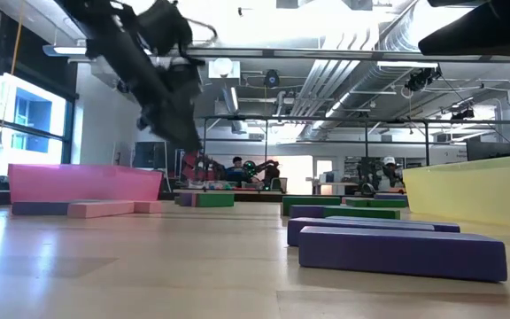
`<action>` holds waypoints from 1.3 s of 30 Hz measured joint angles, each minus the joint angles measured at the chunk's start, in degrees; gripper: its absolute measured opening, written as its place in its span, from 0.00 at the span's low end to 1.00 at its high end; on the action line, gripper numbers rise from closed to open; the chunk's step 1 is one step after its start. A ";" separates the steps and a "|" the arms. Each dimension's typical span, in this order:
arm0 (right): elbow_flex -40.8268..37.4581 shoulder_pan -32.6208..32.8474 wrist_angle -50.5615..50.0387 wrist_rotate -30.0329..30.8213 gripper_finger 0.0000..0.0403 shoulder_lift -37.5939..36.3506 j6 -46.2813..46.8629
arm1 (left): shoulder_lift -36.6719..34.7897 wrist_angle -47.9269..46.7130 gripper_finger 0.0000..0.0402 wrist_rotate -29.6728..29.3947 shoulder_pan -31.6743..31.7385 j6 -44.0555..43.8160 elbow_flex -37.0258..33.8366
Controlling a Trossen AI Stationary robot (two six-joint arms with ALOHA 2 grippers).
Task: Sort blocks
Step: Put the blue block into the yellow bin
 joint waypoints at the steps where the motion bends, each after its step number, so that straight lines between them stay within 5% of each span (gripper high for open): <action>1: 0.00 -0.07 0.00 0.00 0.53 0.00 0.00 | 1.26 -0.26 0.41 -0.01 0.46 -0.33 0.00; 16: 0.00 -1.51 -0.02 -2.14 0.53 0.00 0.88 | 8.72 -2.26 0.34 -8.37 2.87 -0.38 0.00; 29: -0.01 -1.49 -0.07 -2.67 0.53 0.00 0.85 | 12.88 1.18 0.33 -2.08 7.60 -0.32 0.00; 39: -0.02 -1.49 -0.08 -2.67 0.53 0.00 0.69 | 15.83 5.89 0.11 -1.78 6.88 2.44 0.00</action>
